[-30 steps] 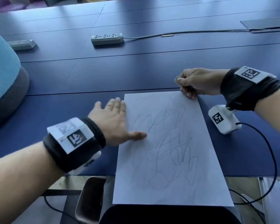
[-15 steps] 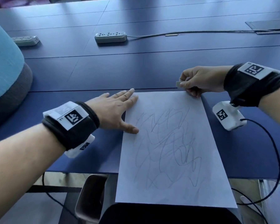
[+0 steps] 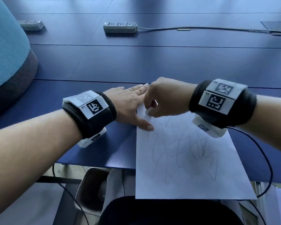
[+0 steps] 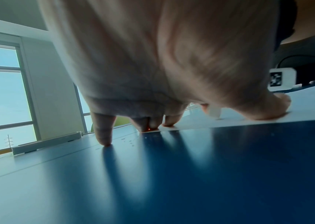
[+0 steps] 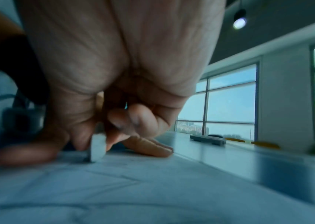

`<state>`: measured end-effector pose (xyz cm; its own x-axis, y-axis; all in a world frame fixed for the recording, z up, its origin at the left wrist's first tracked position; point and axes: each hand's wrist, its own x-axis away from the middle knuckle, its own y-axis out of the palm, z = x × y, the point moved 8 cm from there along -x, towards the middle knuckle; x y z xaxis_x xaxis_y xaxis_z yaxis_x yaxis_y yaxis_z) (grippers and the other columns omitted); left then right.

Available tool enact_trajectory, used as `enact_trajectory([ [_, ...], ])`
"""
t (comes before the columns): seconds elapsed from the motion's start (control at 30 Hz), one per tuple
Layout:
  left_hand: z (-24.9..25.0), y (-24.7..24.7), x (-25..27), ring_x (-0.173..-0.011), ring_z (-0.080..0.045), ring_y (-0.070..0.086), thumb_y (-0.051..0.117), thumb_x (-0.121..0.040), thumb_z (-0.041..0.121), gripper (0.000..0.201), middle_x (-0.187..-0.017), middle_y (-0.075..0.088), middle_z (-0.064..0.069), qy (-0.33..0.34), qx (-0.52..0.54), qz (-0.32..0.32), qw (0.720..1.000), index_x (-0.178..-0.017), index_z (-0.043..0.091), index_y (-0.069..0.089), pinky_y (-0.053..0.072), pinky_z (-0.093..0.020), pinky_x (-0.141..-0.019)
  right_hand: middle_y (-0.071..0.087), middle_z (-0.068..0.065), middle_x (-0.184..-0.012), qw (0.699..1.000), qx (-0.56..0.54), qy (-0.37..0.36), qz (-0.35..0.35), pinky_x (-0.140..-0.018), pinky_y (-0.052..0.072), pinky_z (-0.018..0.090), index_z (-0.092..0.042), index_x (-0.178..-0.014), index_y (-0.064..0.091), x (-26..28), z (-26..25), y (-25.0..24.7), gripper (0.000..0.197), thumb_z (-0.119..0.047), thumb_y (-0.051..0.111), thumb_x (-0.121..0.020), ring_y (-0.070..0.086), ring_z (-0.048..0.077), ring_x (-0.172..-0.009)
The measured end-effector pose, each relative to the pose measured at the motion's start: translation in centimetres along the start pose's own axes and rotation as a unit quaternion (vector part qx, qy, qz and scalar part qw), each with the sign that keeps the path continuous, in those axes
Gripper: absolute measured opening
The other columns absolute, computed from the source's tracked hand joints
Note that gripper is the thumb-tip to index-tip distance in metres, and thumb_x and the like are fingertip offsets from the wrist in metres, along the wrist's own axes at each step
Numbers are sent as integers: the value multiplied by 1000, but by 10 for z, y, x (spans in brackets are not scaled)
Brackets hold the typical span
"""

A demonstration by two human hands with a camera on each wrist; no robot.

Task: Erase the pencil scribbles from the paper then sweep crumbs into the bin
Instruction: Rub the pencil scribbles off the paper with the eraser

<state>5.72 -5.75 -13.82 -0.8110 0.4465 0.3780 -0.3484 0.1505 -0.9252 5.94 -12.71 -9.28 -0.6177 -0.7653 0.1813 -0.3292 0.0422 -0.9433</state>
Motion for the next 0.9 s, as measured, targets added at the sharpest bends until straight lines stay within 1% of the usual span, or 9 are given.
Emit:
enact_trajectory([
  [0.1, -3, 5, -2, -151, -4, -4, 28, -46, 105, 133, -165, -8, 14, -9, 0, -12, 1000, -156, 34, 5, 21, -45, -120, 64, -10, -66, 1000, -20, 4, -14, -67, 52, 27, -25, -77, 75, -1, 5, -4, 6, -31, 75, -80, 56, 10, -60],
  [0.23, -4, 6, -2, -151, -4, -7, 26, -43, 106, 136, -165, -12, 14, -16, 5, -15, 1000, -156, 36, 2, 18, -48, -120, 69, -4, -73, 999, 3, 16, 33, -72, 56, 35, -25, -79, 77, -5, 15, -13, 6, -30, 73, -80, 61, 21, -69],
  [0.37, -4, 7, -2, -151, -5, -9, 28, -42, 106, 128, -165, -11, 11, -20, 14, -27, 999, -153, 42, 14, 16, -48, -121, 59, -19, -54, 999, -25, 2, -27, -59, 45, 17, -31, -77, 74, 3, 6, 3, 6, -36, 76, -80, 55, 2, -55],
  [0.5, -3, 7, -1, -151, -6, -10, 26, -40, 106, 134, -165, -17, 9, -31, 4, -40, 999, -155, 42, -2, 15, -48, -121, 71, -9, -75, 998, -12, 51, 32, -72, 52, 27, -24, -84, 77, -1, 31, -14, 12, -35, 74, -81, 58, 14, -67],
  [0.57, -3, 7, -1, -151, -6, -10, 28, -41, 106, 132, -165, -16, 9, -31, 8, -39, 999, -155, 42, 2, 16, -48, -121, 69, -5, -74, 999, -7, 31, 29, -70, 53, 29, -25, -74, 72, 2, 22, -9, 11, -33, 72, -81, 58, 17, -64],
  [0.63, -3, 7, 0, -151, -6, -11, 30, -43, 105, 131, -165, -17, 10, -29, 14, -44, 999, -154, 44, 1, 14, -49, -121, 66, -6, -71, 1000, -13, 5, -5, -66, 50, 26, -26, -77, 75, 7, 8, 1, 9, -34, 73, -81, 53, 10, -56],
  [0.77, -1, 7, 1, -150, -6, -14, 32, -44, 101, 133, -164, -20, 8, -43, 14, -57, 997, -154, 41, -10, 9, -48, -123, 67, -7, -72, 998, -13, 51, 32, -75, 55, 32, -28, -72, 72, 5, 28, -15, 11, -35, 75, -80, 57, 16, -64],
  [0.83, -2, 8, 1, -150, -6, -14, 34, -44, 101, 134, -164, -20, 8, -44, 18, -58, 997, -155, 40, -8, 8, -48, -123, 67, -6, -71, 998, -8, 45, 40, -74, 55, 34, -31, -66, 64, 5, 27, -15, 17, -33, 73, -80, 58, 18, -67],
  [0.9, -3, 8, 1, -150, -5, -14, 37, -47, 101, 131, -163, -20, 10, -41, 25, -56, 997, -156, 41, -4, 7, -48, -123, 67, -7, -71, 1000, -11, 16, 8, -70, 53, 29, -29, -66, 66, 9, 10, -4, 17, -33, 73, -81, 57, 13, -63],
])
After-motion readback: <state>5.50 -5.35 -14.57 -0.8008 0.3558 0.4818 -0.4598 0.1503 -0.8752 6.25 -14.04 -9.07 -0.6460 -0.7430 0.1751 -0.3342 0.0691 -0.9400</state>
